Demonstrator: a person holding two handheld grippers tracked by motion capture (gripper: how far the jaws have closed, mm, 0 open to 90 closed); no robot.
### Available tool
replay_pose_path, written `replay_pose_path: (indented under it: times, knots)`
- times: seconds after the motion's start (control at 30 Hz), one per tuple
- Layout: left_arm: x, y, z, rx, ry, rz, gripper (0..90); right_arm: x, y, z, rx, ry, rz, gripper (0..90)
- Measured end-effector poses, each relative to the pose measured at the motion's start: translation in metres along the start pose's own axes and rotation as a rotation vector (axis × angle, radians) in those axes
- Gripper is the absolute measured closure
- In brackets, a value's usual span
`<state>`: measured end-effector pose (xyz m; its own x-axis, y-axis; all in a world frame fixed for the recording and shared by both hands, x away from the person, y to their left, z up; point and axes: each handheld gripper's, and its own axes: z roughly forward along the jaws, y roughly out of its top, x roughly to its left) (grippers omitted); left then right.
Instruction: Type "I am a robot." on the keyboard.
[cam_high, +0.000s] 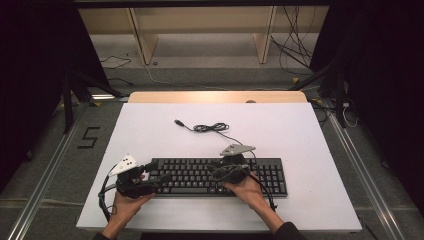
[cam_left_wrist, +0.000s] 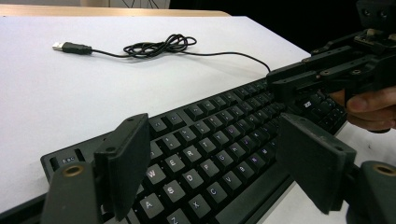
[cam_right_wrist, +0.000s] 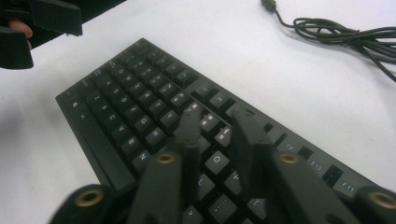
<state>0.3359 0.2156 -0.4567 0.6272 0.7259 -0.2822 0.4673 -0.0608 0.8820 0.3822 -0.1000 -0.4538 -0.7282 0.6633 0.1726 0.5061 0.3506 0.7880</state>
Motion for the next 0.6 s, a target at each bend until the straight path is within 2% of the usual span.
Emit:
replay_pose_path:
  times: [0.13,0.3,0.6]
  knots:
    - [0.000,0.000,0.000,0.000,0.000,0.000,25.9,0.000,-0.001,0.004,0.016,-0.003,-0.001,84.3]
    - [0.000,0.000,0.000,0.000,-0.002,0.000,25.9,0.001,-0.002,0.010,0.039,-0.009,0.004,89.8]
    - [0.000,0.000,0.000,0.000,-0.003,0.004,25.9,0.001,-0.004,0.020,0.074,-0.031,-0.003,90.0]
